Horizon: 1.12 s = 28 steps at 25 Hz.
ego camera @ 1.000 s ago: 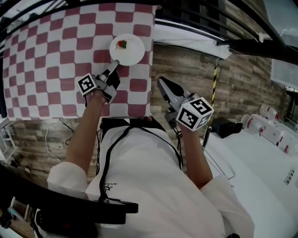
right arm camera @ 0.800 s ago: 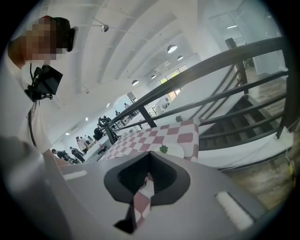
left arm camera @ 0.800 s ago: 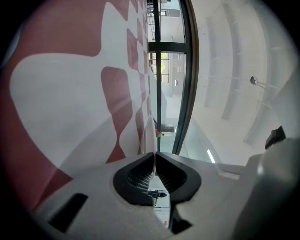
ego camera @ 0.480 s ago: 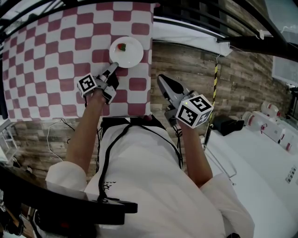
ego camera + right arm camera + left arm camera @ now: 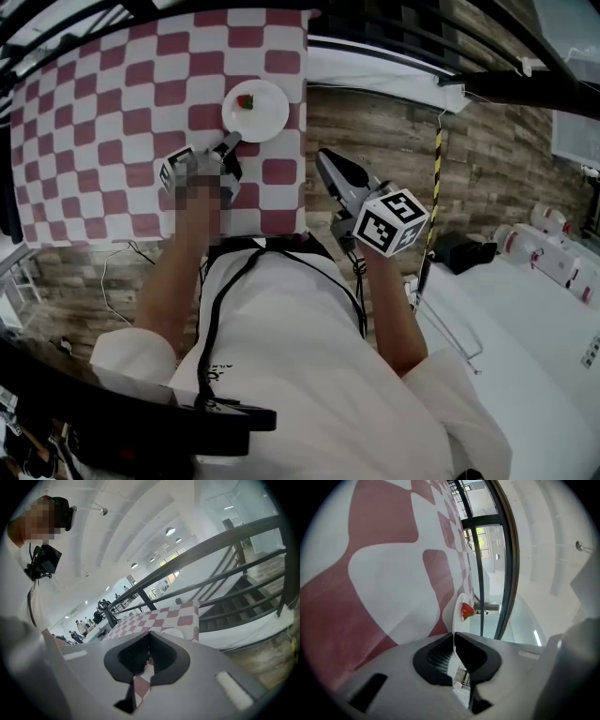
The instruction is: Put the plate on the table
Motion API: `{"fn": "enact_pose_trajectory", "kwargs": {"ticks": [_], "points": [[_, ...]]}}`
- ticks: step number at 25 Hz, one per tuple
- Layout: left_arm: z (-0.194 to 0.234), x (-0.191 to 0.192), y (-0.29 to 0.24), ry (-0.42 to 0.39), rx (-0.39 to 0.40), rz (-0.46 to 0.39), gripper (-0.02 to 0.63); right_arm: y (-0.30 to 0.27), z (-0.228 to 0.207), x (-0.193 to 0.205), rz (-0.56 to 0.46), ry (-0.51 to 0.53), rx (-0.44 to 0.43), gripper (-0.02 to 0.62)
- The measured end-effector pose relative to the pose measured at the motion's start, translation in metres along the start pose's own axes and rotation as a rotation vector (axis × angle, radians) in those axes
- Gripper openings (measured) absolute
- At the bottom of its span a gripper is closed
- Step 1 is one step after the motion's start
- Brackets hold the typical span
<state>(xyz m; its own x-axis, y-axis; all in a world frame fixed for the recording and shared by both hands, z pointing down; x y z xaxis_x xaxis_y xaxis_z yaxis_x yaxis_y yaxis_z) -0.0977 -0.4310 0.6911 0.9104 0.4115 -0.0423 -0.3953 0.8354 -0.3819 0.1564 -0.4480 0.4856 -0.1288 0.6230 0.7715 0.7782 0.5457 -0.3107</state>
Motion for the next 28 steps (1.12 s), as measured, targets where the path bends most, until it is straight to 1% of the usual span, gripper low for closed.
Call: {"fn": "enact_pose_trajectory", "kwargs": {"ticks": [6, 12, 15, 21, 26, 28], "points": [[-0.003, 0.002, -0.003, -0.018, -0.113, -0.015, 0.028, 0.006, -0.001, 0.001, -0.018, -0.011, 0.010, 0.008], [-0.006, 0.002, -0.005, -0.013, -0.173, -0.030, 0.032, 0.010, 0.000, 0.001, -0.035, -0.018, 0.013, 0.008], [-0.007, 0.003, -0.005, -0.012, -0.172, -0.035, 0.032, 0.013, 0.001, 0.001, -0.043, -0.018, 0.015, 0.008], [-0.012, 0.003, -0.007, -0.018, -0.150, -0.040, 0.074, 0.023, 0.002, 0.004, -0.051, -0.019, 0.027, 0.008], [-0.019, 0.003, -0.006, -0.004, -0.109, -0.032, 0.158, 0.030, 0.006, 0.005, -0.065, -0.018, 0.033, 0.008], [-0.021, 0.002, -0.003, -0.003, -0.104, -0.035, 0.167, 0.033, 0.008, 0.006, -0.071, -0.018, 0.033, 0.008]]}}
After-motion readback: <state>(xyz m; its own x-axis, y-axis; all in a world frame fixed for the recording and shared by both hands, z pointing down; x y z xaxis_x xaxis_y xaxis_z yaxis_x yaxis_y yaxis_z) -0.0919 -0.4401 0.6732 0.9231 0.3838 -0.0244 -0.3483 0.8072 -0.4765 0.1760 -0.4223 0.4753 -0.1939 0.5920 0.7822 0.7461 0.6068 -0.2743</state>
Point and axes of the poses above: the fingertips, and each gripper's own axes: y backward along the fingers, z to its left, x out of its underside, the point moved 8 cm from there along y, backward along the fingers, and after that the axes turned 10 degrees about -z, right-handed, at the moved point
